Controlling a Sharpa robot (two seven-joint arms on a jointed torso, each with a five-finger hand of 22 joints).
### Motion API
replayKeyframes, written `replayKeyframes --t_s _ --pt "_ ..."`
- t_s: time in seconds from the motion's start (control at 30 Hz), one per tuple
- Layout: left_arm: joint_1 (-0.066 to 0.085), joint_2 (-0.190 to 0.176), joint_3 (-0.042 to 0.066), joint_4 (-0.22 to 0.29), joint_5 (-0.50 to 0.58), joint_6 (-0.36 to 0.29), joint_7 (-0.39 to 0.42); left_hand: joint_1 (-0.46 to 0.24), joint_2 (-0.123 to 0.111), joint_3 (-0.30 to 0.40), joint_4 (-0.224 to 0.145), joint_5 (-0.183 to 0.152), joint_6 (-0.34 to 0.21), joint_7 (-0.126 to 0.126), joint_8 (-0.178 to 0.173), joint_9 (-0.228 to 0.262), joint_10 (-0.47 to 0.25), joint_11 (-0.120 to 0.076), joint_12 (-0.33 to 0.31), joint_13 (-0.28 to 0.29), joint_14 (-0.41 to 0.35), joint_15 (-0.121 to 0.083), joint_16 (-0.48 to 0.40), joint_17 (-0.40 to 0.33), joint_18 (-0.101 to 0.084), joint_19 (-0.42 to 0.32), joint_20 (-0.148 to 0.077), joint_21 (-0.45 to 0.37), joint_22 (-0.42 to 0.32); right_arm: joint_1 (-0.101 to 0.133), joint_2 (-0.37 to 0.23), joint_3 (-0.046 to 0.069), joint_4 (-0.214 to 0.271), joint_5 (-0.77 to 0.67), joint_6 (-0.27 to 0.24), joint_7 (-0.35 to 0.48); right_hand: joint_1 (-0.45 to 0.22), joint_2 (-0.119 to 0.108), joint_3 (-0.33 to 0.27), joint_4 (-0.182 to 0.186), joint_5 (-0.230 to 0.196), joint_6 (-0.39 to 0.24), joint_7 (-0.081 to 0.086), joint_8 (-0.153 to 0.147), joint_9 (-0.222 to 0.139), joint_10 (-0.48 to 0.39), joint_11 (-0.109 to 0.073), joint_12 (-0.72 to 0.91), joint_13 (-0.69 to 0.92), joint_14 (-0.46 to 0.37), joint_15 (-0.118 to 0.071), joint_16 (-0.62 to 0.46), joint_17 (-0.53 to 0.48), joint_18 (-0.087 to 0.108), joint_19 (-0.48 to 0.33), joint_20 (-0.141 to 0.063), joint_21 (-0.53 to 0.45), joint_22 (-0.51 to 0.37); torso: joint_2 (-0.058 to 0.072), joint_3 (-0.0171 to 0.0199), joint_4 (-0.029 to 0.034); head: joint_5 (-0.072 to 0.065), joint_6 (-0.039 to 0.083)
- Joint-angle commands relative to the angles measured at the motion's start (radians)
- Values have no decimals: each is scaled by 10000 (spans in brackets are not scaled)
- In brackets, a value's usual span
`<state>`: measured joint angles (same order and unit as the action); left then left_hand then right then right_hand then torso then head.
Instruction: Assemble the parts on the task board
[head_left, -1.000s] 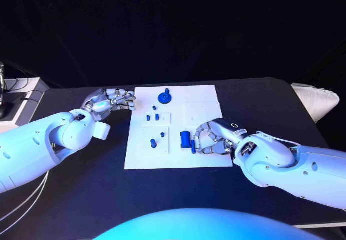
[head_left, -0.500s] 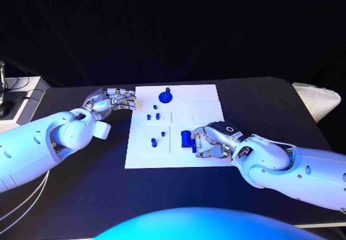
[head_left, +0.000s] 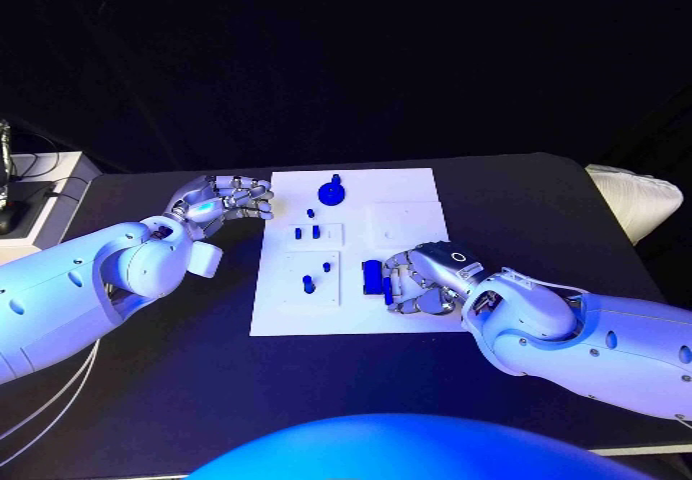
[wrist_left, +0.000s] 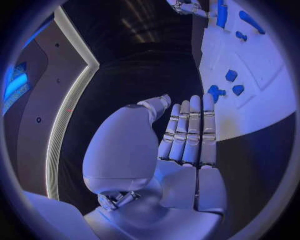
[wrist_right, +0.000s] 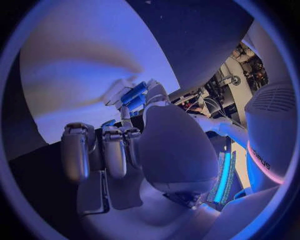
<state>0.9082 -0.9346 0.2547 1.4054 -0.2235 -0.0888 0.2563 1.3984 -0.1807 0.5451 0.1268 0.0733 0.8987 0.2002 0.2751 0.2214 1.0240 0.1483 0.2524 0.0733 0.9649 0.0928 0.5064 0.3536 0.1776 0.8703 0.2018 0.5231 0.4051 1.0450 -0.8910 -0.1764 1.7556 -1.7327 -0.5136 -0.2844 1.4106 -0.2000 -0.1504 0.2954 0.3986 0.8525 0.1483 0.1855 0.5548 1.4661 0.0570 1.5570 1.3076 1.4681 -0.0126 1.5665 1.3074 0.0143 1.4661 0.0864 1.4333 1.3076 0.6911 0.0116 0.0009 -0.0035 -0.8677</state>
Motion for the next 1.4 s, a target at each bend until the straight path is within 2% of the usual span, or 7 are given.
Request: replayKeyframes --t_s 0.03,0.53,0.83,1.1,1.4 --pt "-13 9 8 25 -23 172 58 2 -52 -1 84 34 -36 18 8 -16 -64 23 23 11 6 88 -59 8 33 63 -5 -33 -9 -10 26 0 -7 -113 -8 -455 -120 -12 9 0 49 96 2 65 -22 950 85 -26 2549 1027 57 42 2634 101 728 55 29 2305 -3 -6 -1 -1 -8" --pt "-13 9 8 31 -30 171 57 2 -52 -1 84 34 -36 18 8 -16 -64 23 23 11 6 88 -59 8 33 63 -5 -33 -9 -11 116 2 -59 28 320 -502 -290 48 56 -6 180 218 -10 132 -102 947 78 -32 2544 1027 55 42 2634 104 726 56 16 2301 -8 -6 0 9 -38" --pt "-13 3 8 36 -31 167 55 -4 -51 -4 95 34 -43 22 8 -19 -68 25 27 12 6 89 -65 20 33 73 -4 -48 -18 -11 185 2 -110 79 487 -464 -408 -83 -17 -4 120 194 -10 116 -192 878 74 -147 2483 1027 48 42 2634 121 703 53 -77 2278 -7 -5 -1 14 -50" --pt "-13 -3 8 41 -31 164 54 -4 -51 -4 95 34 -43 22 8 -19 -68 25 27 12 6 89 -65 20 33 73 -4 -48 -18 -12 228 2 -147 86 477 -460 -418 -91 -21 -2 113 177 -7 106 -208 873 77 -155 2478 1027 50 42 2634 121 701 53 -81 2277 -4 -2 4 15 -50" --pt "-13 -4 8 44 -31 163 45 -10 -52 -6 107 34 -51 26 6 -22 -73 27 31 13 7 90 -72 34 33 82 -3 -64 -29 -12 246 3 -141 98 284 -435 -156 213 294 -30 314 401 -54 208 -366 923 36 -72 2518 1027 17 42 2634 108 722 32 -3 2296 -9 -3 -1 21 -50"
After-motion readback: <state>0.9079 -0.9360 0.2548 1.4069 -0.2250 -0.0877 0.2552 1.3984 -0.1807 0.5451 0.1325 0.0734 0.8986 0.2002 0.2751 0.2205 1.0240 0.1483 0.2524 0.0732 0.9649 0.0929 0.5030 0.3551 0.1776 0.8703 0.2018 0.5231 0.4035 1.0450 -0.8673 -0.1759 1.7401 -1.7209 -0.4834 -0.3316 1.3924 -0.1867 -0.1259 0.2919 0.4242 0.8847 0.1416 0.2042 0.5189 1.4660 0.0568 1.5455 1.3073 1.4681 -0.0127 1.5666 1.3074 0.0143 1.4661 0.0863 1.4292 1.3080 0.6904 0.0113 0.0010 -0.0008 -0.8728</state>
